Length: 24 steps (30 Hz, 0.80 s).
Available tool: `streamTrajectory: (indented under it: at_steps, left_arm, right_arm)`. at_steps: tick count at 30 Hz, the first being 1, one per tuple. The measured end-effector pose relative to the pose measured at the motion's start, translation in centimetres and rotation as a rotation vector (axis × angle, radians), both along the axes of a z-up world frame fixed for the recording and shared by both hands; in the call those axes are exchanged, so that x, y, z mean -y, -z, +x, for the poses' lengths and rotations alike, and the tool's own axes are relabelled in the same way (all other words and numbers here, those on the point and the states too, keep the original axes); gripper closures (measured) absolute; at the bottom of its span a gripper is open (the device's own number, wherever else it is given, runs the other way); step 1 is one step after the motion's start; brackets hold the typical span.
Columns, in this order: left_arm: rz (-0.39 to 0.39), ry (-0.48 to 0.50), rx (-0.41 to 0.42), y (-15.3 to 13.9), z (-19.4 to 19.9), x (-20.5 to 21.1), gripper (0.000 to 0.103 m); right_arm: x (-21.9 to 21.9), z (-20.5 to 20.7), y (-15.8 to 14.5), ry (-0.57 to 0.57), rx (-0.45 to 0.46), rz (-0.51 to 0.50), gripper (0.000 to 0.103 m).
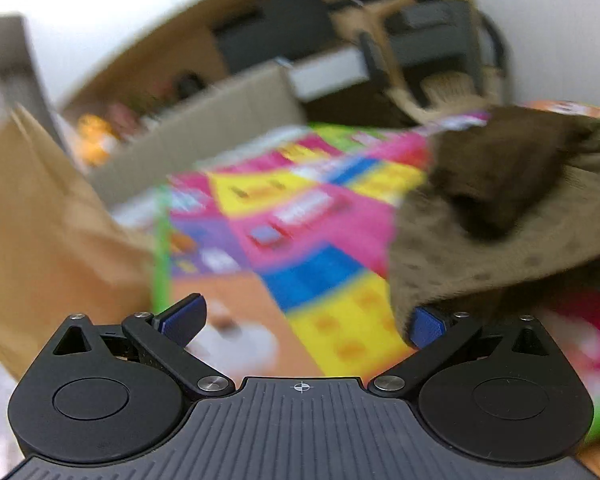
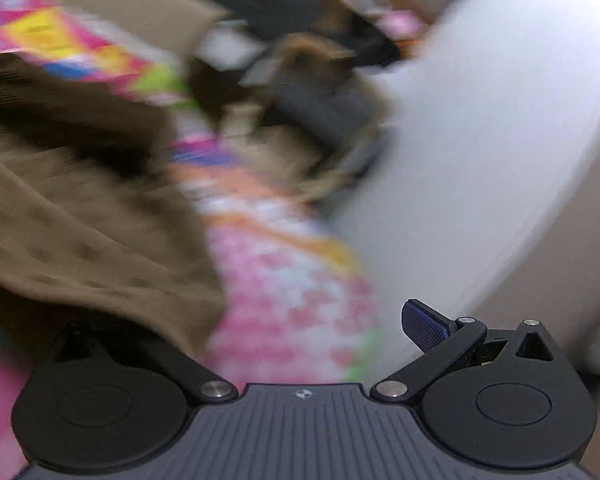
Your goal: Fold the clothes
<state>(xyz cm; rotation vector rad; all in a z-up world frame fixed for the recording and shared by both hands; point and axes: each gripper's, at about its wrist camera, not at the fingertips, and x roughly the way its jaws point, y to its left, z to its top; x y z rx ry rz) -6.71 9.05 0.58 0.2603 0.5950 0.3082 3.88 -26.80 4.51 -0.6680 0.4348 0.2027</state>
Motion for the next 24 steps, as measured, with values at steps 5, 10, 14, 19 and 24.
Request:
streamTrajectory:
  at_steps: [5, 10, 14, 19, 24]
  left_arm:
    - [-0.353, 0.186, -0.009, -2.2, -0.3, -2.2, 0.000]
    - [-0.594, 0.255, 0.077, -5.0, 4.1, -3.6, 0.000]
    - [-0.673, 0.300, 0.014, -3.8, 9.0, -3.0, 0.000]
    - [-0.726, 0.288, -0.052, -1.3, 12.4, -3.4, 0.000]
    - [-0.777, 0.275, -0.118, 1.2, 15.8, -3.8, 0.000]
  right_arm:
    - [2.2, -5.5, -3.9, -0.350, -0.039, 0.137, 0.000]
    - [0.8, -2.0, -8.0, -0.432, -0.150, 0.501, 0.000]
    - [-5.0, 4.6, -6.4, -0.451, -0.417, 0.633, 0.000]
    - [-10.3, 7.8, -1.2, -0.395, -0.515, 0.521, 0.000]
    - [-10.6, 9.0, 1.5, -0.348, -0.623, 0.594, 0.000]
